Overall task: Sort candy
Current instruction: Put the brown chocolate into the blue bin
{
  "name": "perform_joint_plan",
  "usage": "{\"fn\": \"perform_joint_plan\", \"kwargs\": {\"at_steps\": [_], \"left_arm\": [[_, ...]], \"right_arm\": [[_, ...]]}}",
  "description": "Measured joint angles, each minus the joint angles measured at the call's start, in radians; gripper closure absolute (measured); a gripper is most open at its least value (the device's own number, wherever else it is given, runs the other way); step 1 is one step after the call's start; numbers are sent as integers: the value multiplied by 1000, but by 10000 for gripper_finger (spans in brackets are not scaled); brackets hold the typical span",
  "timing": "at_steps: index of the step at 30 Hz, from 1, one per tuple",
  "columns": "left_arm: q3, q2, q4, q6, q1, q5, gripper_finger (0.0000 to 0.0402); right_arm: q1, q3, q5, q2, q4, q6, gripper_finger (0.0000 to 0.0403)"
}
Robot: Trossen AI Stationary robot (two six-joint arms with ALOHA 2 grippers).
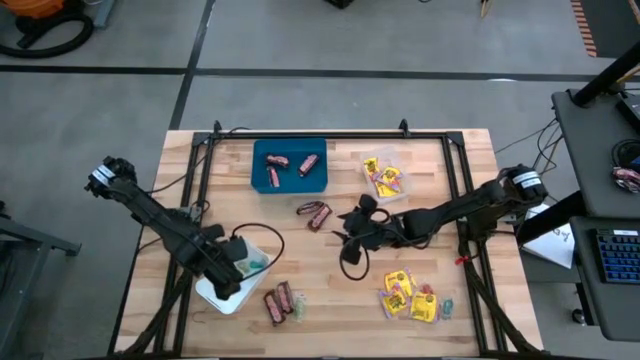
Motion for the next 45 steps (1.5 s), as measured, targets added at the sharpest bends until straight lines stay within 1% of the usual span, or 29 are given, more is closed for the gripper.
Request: {"fn": "perform_joint_plan", "kwargs": {"at_steps": [3,7,11,12,14,18,21,24,29,32,35,38,43,45], "left_arm": [[36,-1,2,69,0,-107,263],[80,-3,44,184,0,-328,263],[89,-3,178,319,9,-607,263],[87,-3,222,360,15,-659,263],[77,-3,314,449,32,-707,263],[49,4,520,605,74,-717,263],[10,17,671,728,112,-676,263],[-53,23,864,812,166,-607,263],[-206,49,1230,869,270,-431,259],[-284,78,1411,868,317,-392,247],[-336,123,1508,863,344,-387,225],[-347,176,1594,861,357,-404,197],[-328,284,1592,856,368,-502,158],[-314,326,1598,852,380,-517,151]], "right_arm": [[0,0,-1,-14,-28,1,197],[-2,10,-1,-21,-56,0,197],[-2,60,0,-26,-157,0,197],[-2,77,0,-28,-187,0,197],[-2,111,0,-29,-255,0,197],[-1,178,0,-29,-400,-1,197],[3,221,0,-33,-511,5,197],[3,232,0,-52,-566,6,197],[7,201,1,-126,-597,36,197],[14,167,2,-176,-586,61,197],[22,125,3,-219,-581,95,197],[27,89,10,-245,-578,136,197],[27,44,11,-257,-512,138,197],[27,43,12,-255,-503,138,197]]}}
